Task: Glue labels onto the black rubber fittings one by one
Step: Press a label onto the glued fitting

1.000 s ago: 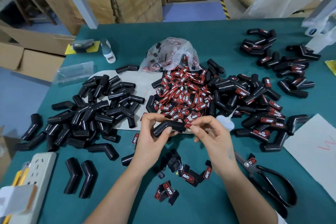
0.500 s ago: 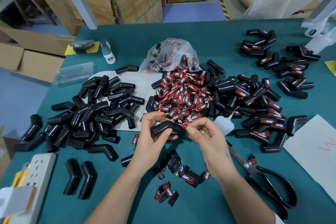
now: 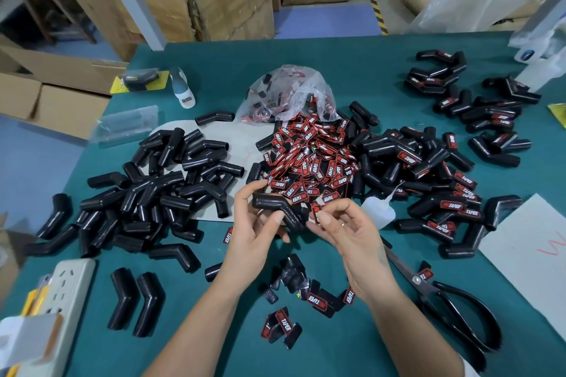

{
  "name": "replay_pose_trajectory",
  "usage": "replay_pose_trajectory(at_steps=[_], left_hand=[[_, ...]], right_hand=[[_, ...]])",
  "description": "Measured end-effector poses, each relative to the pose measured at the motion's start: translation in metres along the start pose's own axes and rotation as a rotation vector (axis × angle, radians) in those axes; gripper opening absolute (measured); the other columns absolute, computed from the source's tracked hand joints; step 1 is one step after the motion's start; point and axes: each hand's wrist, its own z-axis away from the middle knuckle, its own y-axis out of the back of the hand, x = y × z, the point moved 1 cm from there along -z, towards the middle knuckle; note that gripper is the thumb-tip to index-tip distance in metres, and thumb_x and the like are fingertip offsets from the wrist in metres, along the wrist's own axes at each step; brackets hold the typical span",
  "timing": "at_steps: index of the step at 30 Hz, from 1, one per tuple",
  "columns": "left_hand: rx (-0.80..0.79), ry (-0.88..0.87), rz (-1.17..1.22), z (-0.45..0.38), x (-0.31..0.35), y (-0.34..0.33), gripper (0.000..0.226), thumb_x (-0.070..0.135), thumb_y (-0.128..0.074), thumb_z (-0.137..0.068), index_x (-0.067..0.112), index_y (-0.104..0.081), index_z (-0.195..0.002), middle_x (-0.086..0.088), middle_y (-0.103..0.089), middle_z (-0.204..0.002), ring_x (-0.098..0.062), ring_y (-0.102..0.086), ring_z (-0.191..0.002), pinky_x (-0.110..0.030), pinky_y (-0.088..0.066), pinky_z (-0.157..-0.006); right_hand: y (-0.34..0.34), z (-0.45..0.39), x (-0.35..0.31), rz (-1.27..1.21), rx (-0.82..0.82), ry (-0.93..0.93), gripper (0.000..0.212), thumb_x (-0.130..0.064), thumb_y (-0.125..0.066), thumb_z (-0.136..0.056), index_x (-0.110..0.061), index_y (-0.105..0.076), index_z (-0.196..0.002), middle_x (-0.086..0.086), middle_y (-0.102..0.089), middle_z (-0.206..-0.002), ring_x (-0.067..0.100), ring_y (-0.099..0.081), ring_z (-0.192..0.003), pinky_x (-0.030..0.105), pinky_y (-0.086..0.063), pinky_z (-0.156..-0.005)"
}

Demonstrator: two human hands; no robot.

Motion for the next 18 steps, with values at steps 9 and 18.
replay_pose_trajectory(at_steps=[9, 18], left_hand=[[-0.130, 0.004, 0.099, 0.000, -0.001, -0.005, 0.061, 0.027, -0.055, -0.108, 0.052, -0.030, -0.158, -0.001, -0.068, -0.122, -0.027, -0.072, -0.101, -0.038, -0.062, -0.077], [-0.185, 0.026, 0.118, 0.001, -0.009, 0.002, 0.075, 0.033, -0.065, -0.106, 0.039, -0.020, -0.165, -0.010, -0.066, -0.111, -0.032, -0.066, -0.087, -0.042, -0.058, -0.078]], right_hand=[[0.000, 0.001, 0.000, -0.020, -0.035, -0.058, 0.022, -0.036, -0.083, -0.082, -0.019, -0.074, -0.093, 0.010, -0.067, -0.101, 0.032, -0.068, -0.109, 0.037, -0.059, -0.097], [-0.001, 0.004, -0.004, -0.005, -0.081, -0.074, 0.021, -0.038, -0.085, -0.080, -0.023, -0.074, -0.088, 0.000, -0.070, -0.094, 0.016, -0.068, -0.095, 0.032, -0.058, -0.093]])
